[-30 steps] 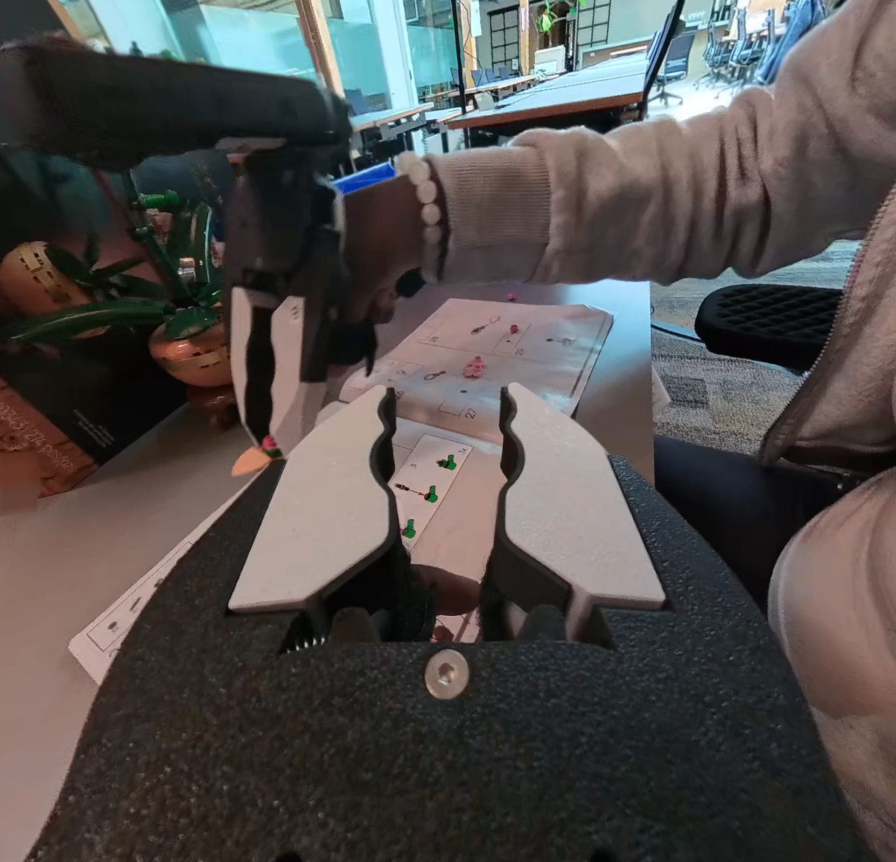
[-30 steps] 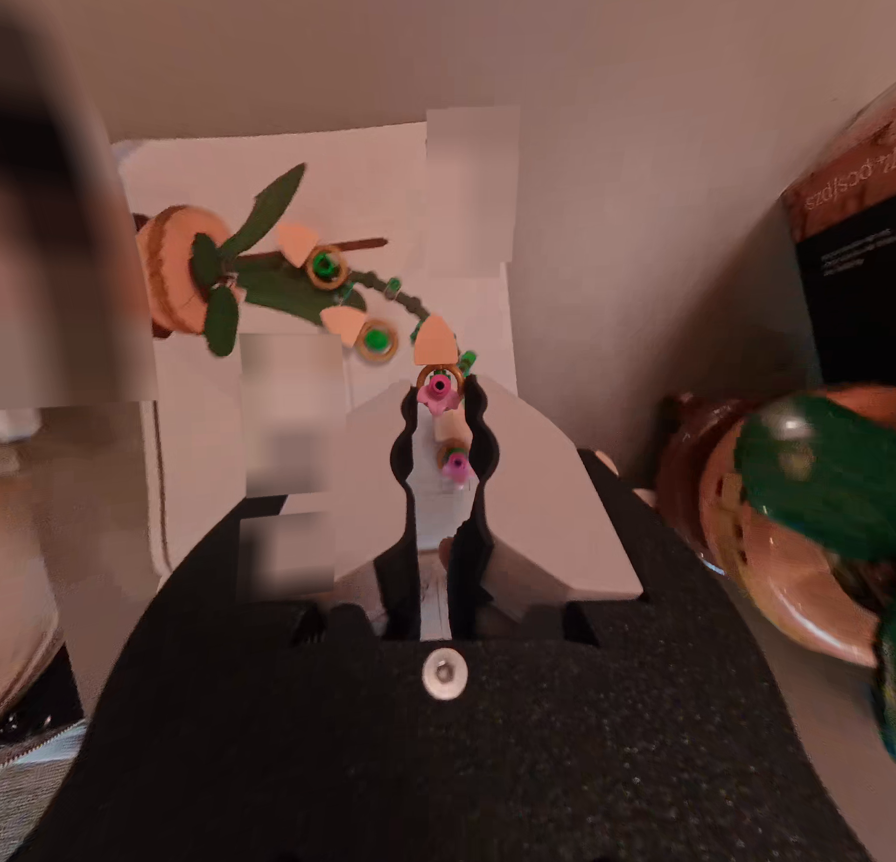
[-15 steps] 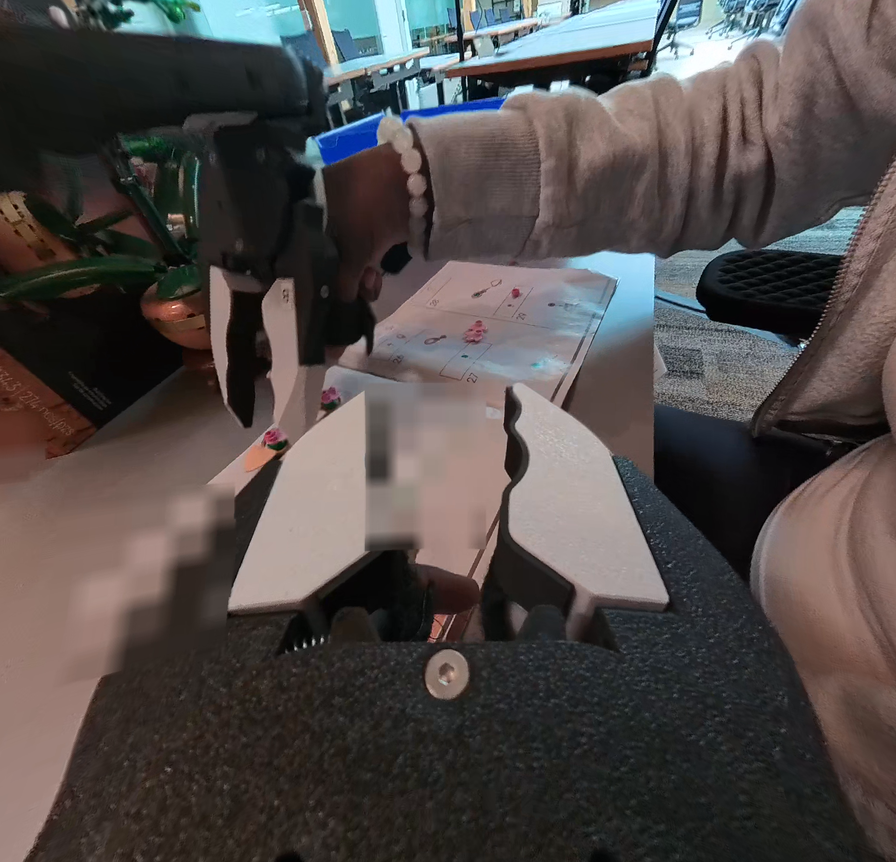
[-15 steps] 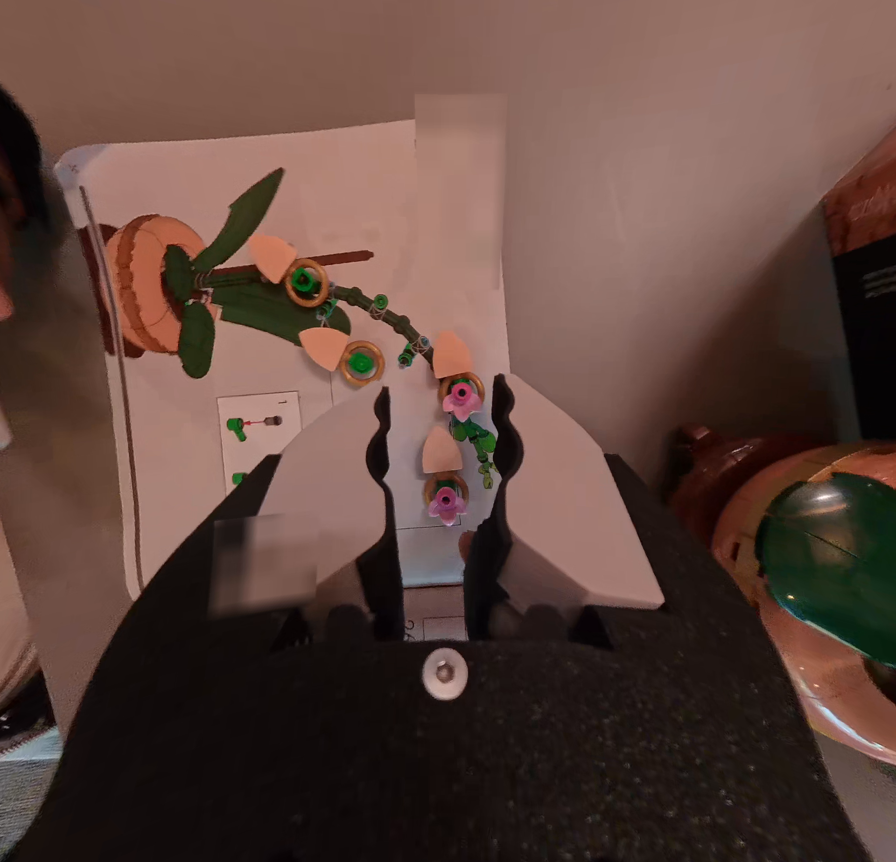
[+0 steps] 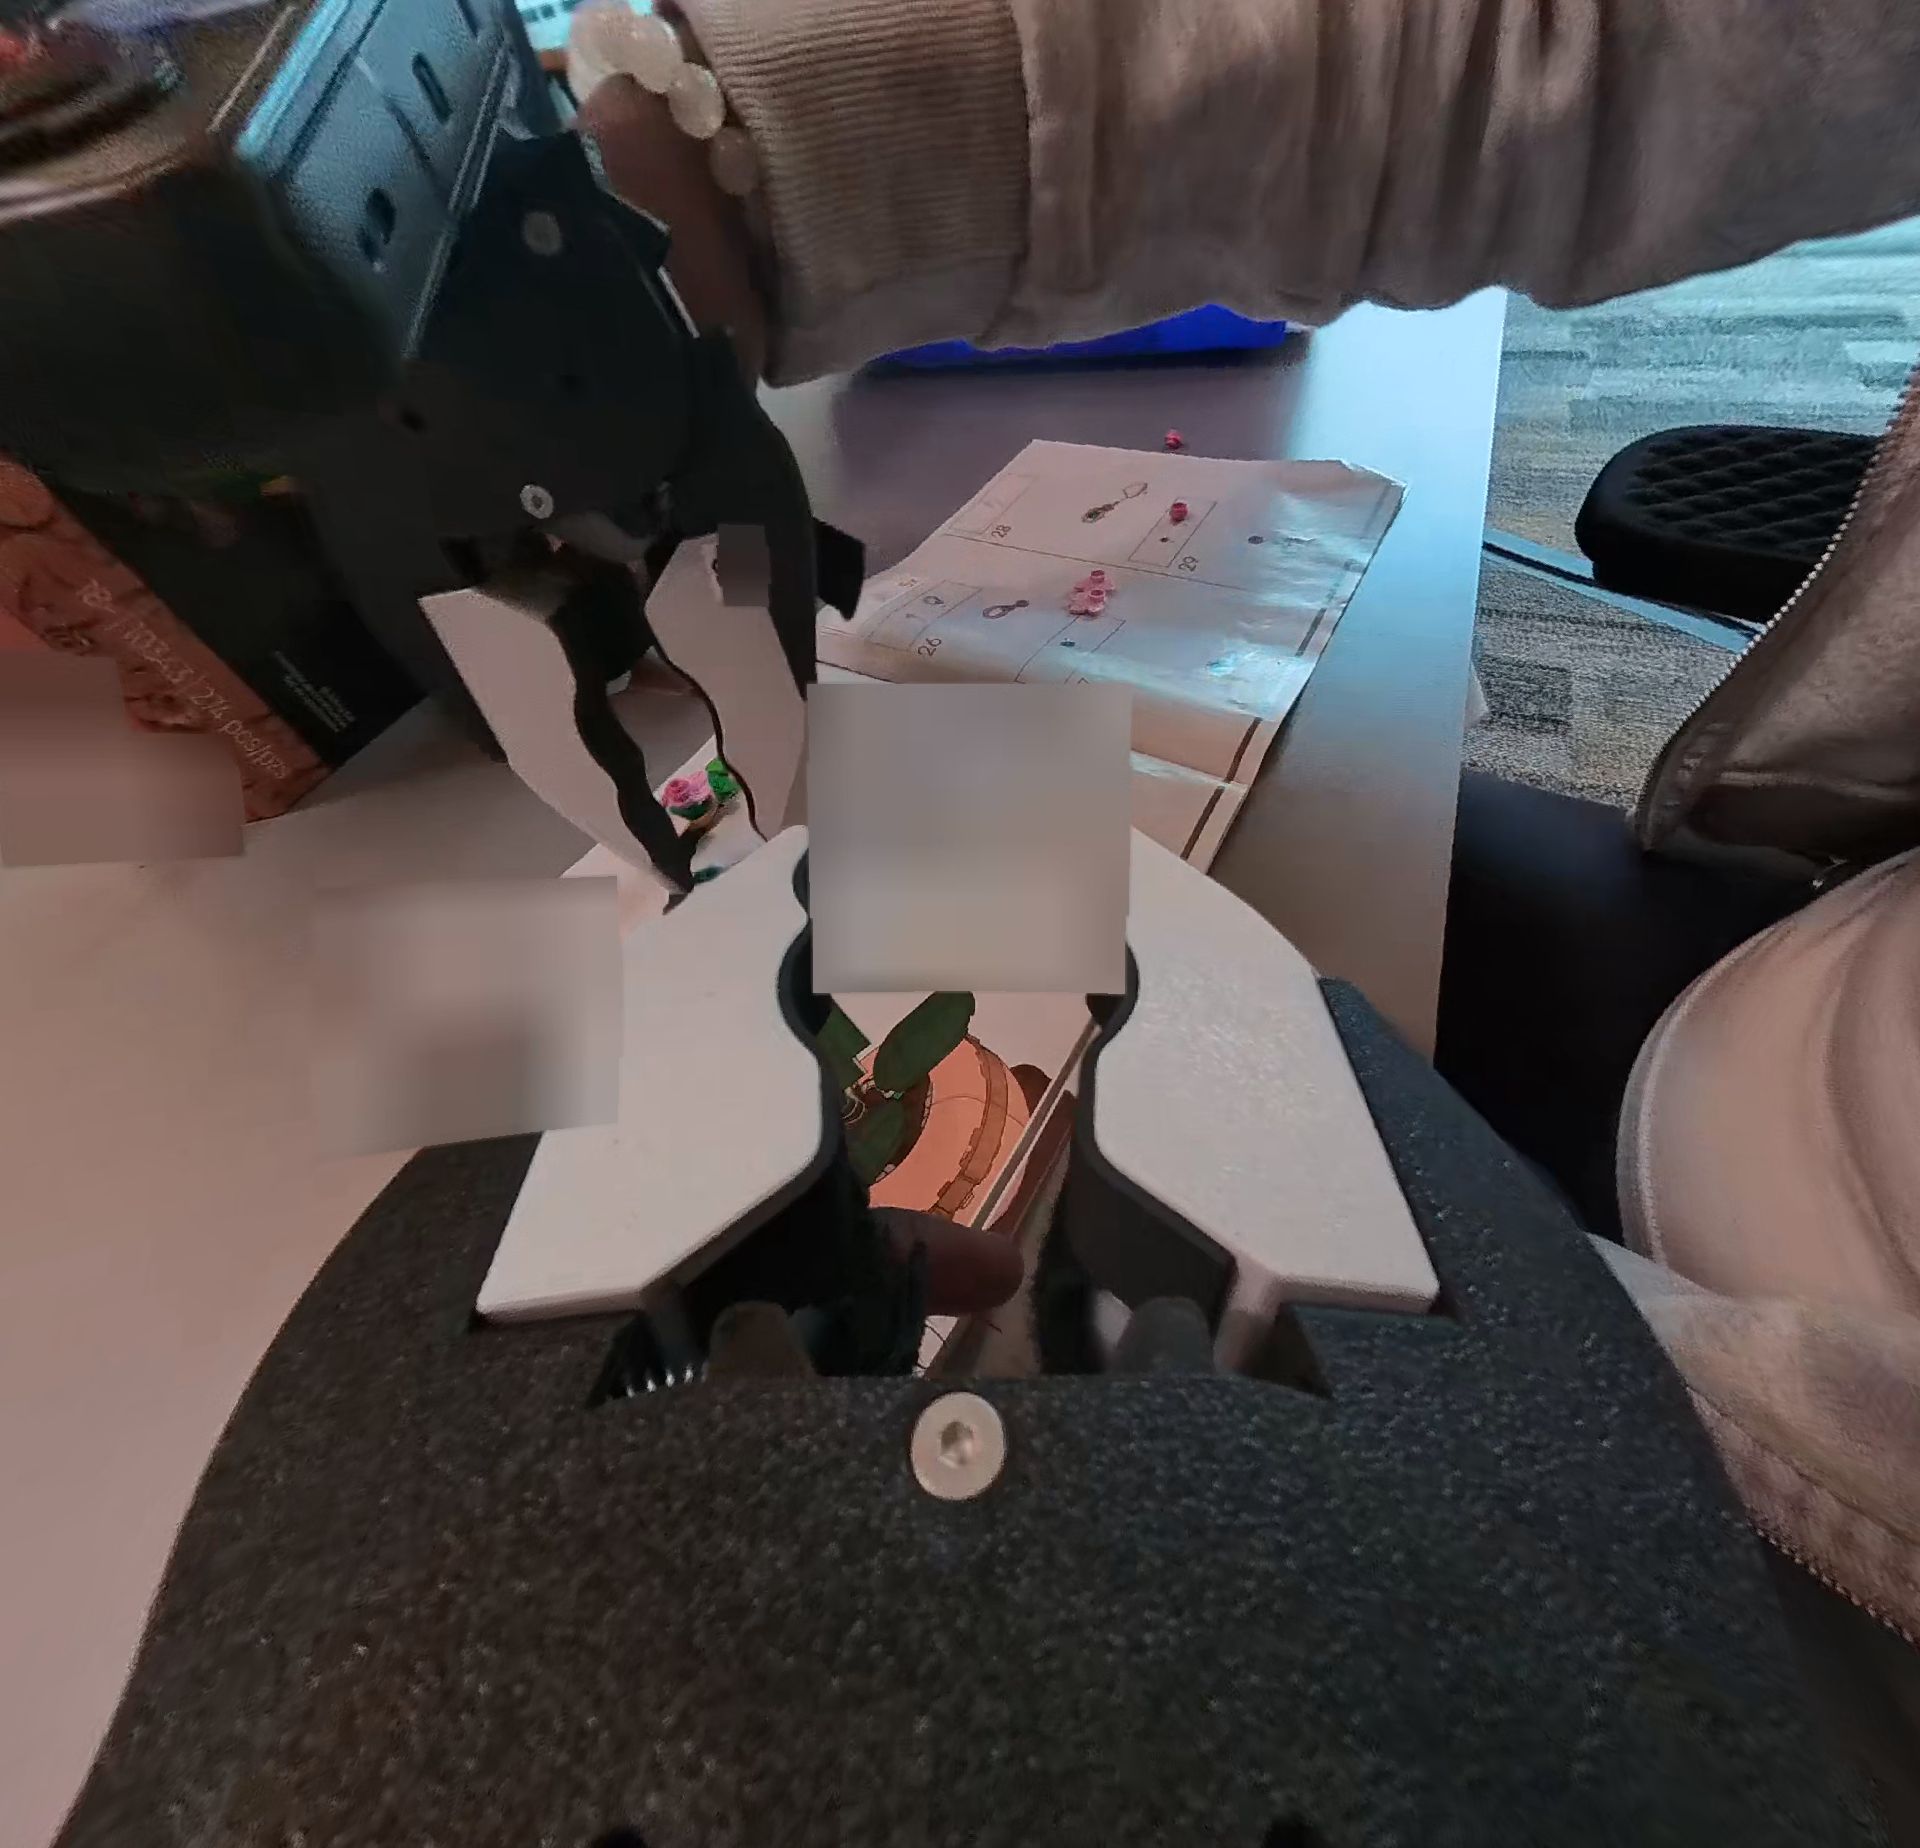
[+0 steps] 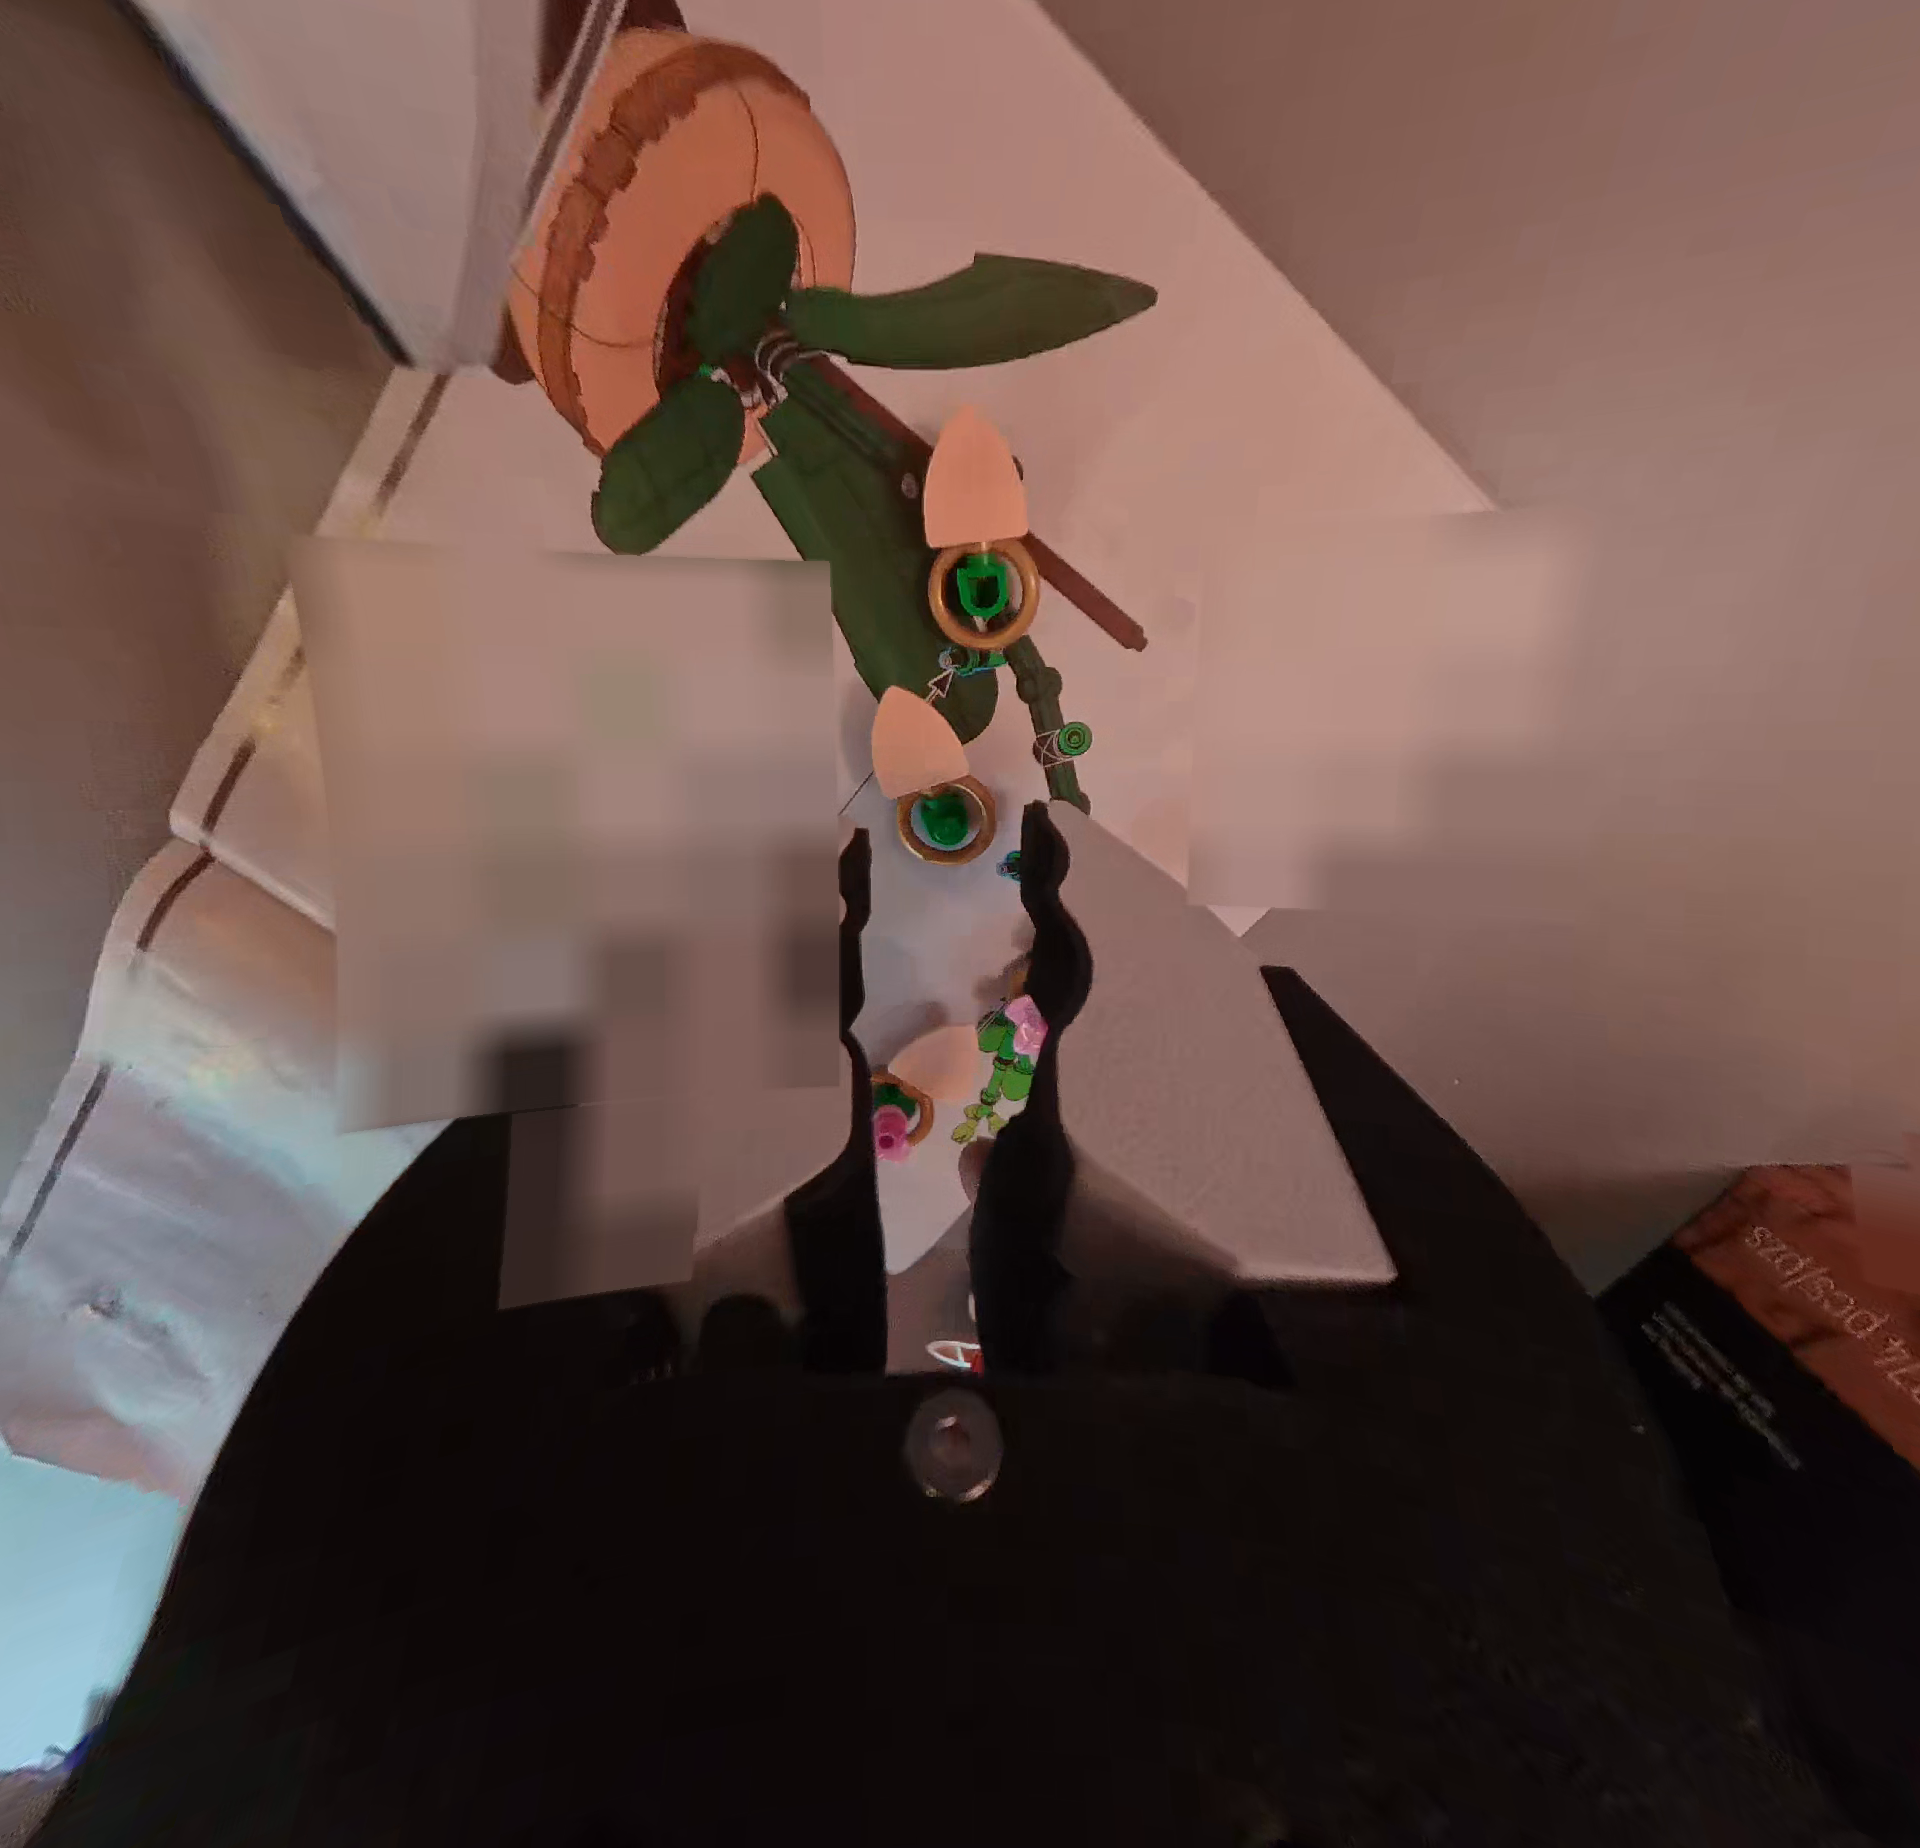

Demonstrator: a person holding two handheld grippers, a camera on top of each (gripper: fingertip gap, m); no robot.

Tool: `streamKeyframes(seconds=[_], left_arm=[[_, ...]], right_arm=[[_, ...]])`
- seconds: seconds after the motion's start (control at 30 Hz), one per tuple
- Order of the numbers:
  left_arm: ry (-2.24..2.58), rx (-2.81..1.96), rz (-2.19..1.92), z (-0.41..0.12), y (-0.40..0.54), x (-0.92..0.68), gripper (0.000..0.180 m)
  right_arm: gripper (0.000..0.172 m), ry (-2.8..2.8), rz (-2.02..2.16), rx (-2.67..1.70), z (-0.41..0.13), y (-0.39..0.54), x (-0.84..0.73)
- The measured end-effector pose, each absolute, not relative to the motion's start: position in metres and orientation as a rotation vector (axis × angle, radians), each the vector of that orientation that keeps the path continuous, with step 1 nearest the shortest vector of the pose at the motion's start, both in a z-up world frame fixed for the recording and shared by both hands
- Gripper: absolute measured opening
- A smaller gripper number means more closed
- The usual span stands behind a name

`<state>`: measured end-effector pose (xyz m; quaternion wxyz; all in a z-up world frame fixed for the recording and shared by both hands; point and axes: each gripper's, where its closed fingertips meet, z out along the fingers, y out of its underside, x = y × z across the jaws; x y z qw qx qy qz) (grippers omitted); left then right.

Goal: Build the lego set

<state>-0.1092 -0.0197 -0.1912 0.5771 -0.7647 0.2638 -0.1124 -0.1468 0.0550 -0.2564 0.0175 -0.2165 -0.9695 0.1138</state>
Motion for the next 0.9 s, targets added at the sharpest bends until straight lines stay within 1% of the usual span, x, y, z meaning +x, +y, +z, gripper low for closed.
streamKeyframes(seconds=[0.13,0.3,0.37,0.47,0.57,0.67,0.77,0.9], left_arm=[[0.632,-1.805,-0.266,-0.196,-0.020,-0.107,0.048],[0.602,-1.801,-0.256,-0.195,-0.015,-0.108,0.049],[0.592,-1.802,-0.241,-0.194,-0.012,-0.104,0.049],[0.597,-1.799,-0.219,-0.195,-0.003,-0.089,0.051],[0.624,-1.806,-0.223,-0.199,0.008,-0.064,0.052],[0.654,-1.807,-0.213,-0.199,0.024,-0.039,0.050],[0.744,-1.827,-0.238,-0.205,0.039,-0.009,0.048],[0.877,-1.916,-0.221,-0.229,0.054,0.017,0.045]], right_arm=[[0.018,-3.038,0.298,-0.639,-0.266,0.057,-0.146],[0.017,-3.026,0.367,-0.728,-0.261,0.056,-0.133],[0.017,-2.994,0.411,-0.841,-0.252,0.058,-0.115],[0.017,-2.940,0.332,-1.075,-0.244,0.071,-0.067],[0.017,-2.865,0.315,-1.347,-0.245,0.075,-0.015],[0.017,-2.771,0.292,-1.522,-0.252,0.076,0.019],[0.018,-2.687,0.265,-1.625,-0.257,0.078,0.037],[0.018,-2.587,0.327,-1.698,-0.261,0.076,0.042]])
